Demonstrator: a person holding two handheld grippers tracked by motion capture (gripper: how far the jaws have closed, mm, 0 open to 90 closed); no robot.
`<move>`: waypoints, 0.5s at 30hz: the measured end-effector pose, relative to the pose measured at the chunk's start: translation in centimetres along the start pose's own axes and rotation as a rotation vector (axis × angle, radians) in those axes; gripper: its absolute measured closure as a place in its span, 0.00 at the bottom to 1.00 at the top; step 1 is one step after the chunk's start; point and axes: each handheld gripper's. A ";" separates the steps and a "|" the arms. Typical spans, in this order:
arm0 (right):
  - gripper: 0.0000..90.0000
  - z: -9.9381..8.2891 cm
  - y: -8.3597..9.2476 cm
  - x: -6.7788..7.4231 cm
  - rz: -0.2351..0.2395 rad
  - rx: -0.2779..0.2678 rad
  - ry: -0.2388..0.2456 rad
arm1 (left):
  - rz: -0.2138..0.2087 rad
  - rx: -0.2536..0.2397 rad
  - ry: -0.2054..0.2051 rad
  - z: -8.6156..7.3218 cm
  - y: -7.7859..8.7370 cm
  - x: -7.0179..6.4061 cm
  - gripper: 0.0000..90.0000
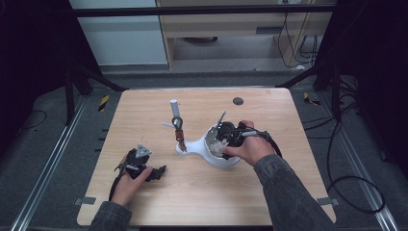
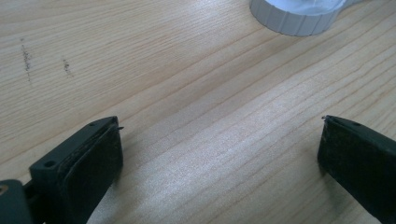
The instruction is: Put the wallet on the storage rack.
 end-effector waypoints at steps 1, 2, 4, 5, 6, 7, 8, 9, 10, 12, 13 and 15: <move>0.18 0.0 0.1 0.0 0.000 -0.003 -0.004 | 0.001 0.000 -0.001 0.0 0.0 0.0 0.00; 0.18 0.0 0.1 0.0 0.001 -0.003 -0.006 | 0.001 0.000 -0.001 0.0 0.0 0.0 0.00; 0.17 0.0 0.1 0.1 0.003 -0.002 0.002 | 0.001 0.000 -0.001 0.0 0.0 0.0 0.00; 0.17 0.0 0.1 0.1 0.004 -0.001 0.003 | 0.000 0.001 -0.001 0.0 0.0 0.0 0.00; 0.17 0.0 0.1 0.2 0.004 0.000 0.004 | 0.001 0.000 -0.002 0.0 0.0 0.0 0.00; 0.17 0.1 0.1 0.2 0.004 -0.002 0.004 | 0.001 0.000 -0.001 0.0 0.0 0.0 0.00; 0.17 0.1 0.1 0.2 0.004 -0.002 0.002 | 0.001 0.000 -0.001 0.0 0.0 0.0 0.00; 0.17 0.1 0.2 0.2 0.004 -0.003 0.000 | 0.001 0.000 -0.002 0.0 0.0 0.0 0.00; 0.17 0.1 0.2 0.2 0.005 -0.002 -0.004 | 0.001 0.000 -0.002 0.0 0.0 0.0 0.00; 0.17 0.1 0.2 0.2 0.005 -0.006 -0.004 | 0.001 0.000 -0.002 0.0 0.0 0.0 0.00; 0.17 0.1 0.2 0.1 0.005 -0.007 -0.004 | 0.001 0.000 -0.002 0.0 0.0 0.0 0.00; 0.17 0.1 0.2 0.1 0.005 -0.007 -0.005 | 0.001 0.000 -0.002 0.0 0.0 0.0 0.00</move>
Point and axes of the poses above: each handheld gripper's, and its own axes: y roughly backward along the jaws, z roughly out of its top, x roughly to its left, and after that the axes turned 6 degrees about -z, right-handed
